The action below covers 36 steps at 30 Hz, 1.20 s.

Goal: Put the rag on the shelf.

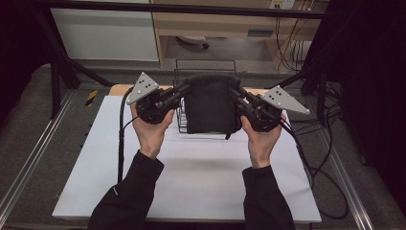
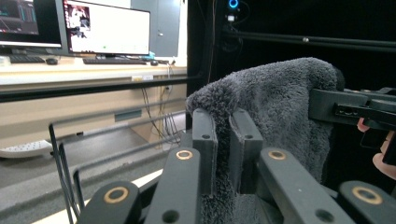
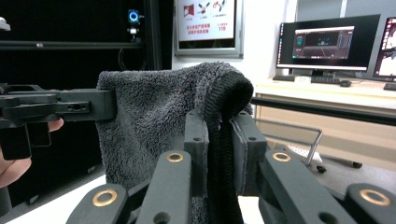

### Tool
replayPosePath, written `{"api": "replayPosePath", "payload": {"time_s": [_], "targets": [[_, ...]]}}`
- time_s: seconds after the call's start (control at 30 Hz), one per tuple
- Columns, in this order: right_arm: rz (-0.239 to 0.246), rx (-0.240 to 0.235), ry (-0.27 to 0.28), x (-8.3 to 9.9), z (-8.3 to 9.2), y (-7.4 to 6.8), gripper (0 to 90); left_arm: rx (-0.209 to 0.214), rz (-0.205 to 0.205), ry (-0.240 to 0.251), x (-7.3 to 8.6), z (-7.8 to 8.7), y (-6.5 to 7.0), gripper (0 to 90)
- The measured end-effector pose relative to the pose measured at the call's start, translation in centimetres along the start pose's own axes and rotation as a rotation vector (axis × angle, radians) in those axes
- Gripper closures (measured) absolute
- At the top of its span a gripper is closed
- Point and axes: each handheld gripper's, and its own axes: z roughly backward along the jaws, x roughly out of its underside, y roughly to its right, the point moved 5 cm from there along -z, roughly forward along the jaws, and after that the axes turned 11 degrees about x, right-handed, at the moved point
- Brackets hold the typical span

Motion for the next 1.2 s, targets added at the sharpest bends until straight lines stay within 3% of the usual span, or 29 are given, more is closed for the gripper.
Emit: {"api": "replayPosePath", "payload": {"time_s": [0.8,1.2], "targets": [[0.012,0.016,0.089,-5.0,-3.5,0.1,79.1,-0.031,-0.003,0.101,-5.0,-0.8,-2.2,82.3],[0.015,0.018,0.125,-7.3,-4.7,0.6,79.2,-0.05,-0.042,0.103,-7.7,-1.8,-3.0,82.3]]}}
